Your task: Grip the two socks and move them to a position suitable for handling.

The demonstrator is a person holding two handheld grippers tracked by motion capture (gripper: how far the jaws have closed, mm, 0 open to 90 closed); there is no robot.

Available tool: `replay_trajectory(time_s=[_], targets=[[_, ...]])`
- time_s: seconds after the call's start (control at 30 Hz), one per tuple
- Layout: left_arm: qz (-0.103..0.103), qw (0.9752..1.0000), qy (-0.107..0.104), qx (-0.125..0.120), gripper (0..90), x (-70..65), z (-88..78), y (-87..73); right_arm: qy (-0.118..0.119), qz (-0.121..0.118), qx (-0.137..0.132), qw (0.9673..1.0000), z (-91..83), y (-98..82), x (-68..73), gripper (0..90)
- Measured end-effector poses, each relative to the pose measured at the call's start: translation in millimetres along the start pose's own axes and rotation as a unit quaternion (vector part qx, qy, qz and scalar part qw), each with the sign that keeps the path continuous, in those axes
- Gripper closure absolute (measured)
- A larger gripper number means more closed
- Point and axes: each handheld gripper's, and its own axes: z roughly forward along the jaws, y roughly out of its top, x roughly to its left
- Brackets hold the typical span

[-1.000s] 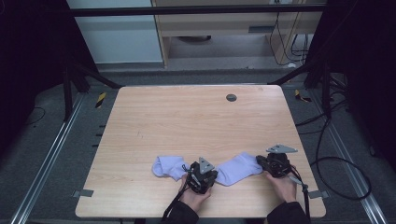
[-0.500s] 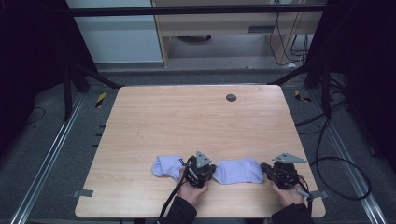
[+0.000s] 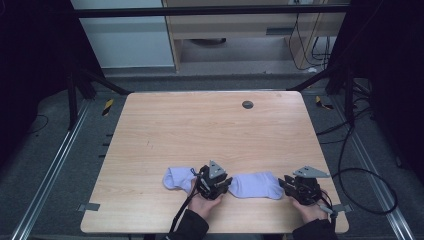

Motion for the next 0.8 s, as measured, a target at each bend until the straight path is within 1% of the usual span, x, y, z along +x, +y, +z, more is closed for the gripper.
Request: replay_trajectory(time_s=[0.03,0.07,0.1,0.17,0.23,0.37,0.4,0.43,0.5,0.53,0.57,0.6,0.63,0.7,0.73,0.77,0.8], targets=[[0.002,1.0,0.002,-0.003,66.9,2.0,-4.8,2.5,0.001,0.001,-0.009,1.0,-1.6,1.2,-0.2,65.1],[0.002,1.0,0.002,-0.003,64.2,2.0,-4.8,2.5,0.001,0.001,-0.009,1.0,-1.6,1.2,-0.2,65.1],[0.005,0.9999,0.001,-0.011,61.4,6.5,-14.1,6.9,0.007,0.005,-0.027,0.9996,-5.5,5.1,1.0,61.1],[0.004,0.9998,0.0,-0.017,57.3,11.6,-23.5,11.1,0.012,0.003,-0.039,0.9992,-8.2,8.8,2.8,57.4],[0.004,0.9996,0.006,-0.027,54.5,18.2,-35.8,15.2,0.019,0.004,-0.049,0.9986,-10.0,12.5,5.8,54.7],[-0.003,0.999,0.015,-0.041,50.1,34.6,-59.6,20.0,0.031,-0.007,-0.061,0.9976,-11.7,20.4,15.0,50.9],[-0.003,0.999,0.015,-0.041,49.3,34.6,-59.6,20.0,0.034,-0.009,-0.063,0.9974,-11.9,22.9,17.9,50.2],[-0.005,0.9985,0.026,-0.048,48.6,44.0,-71.2,20.1,0.038,-0.013,-0.067,0.9969,-12.0,26.1,21.6,49.4],[-0.008,0.998,0.038,-0.05,47.4,55.1,-83.8,18.1,0.045,-0.018,-0.071,0.9963,-11.7,31.3,27.9,48.2],[-0.008,0.998,0.038,-0.05,46.9,55.1,-83.8,18.1,0.045,-0.018,-0.071,0.9963,-11.7,31.3,27.9,48.2],[-0.012,0.9974,0.048,-0.052,46.6,64.9,-94.2,14.4,0.052,-0.025,-0.073,0.9957,-10.5,36.0,33.8,46.9],[-0.013,0.997,0.055,-0.054,46.5,69.8,-99.4,11.9,0.056,-0.026,-0.073,0.9954,-9.6,38.2,37.0,46.4],[-0.013,0.997,0.055,-0.054,46.4,69.8,-99.4,11.9,0.059,-0.03,-0.073,0.9951,-8.4,40.3,40.1,46.0],[-0.022,0.9964,0.064,-0.051,45.9,81.8,-111.6,4.2,0.067,-0.036,-0.072,0.9945,-5.4,44.6,46.5,45.3],[-0.022,0.9961,0.071,-0.048,45.9,86.5,-116.9,0.2,0.069,-0.038,-0.073,0.9942,-4.2,46.2,48.8,45.1],[-0.022,0.9961,0.071,-0.048,45.9,86.5,-116.9,0.2,0.069,-0.038,-0.073,0.9942,-4.2,46.2,48.8,45.1],[-0.026,0.9955,0.078,-0.048,46.0,93.1,-124.0,-6.7,0.078,-0.042,-0.074,0.9933,-0.3,51.4,56.2,45.2]])
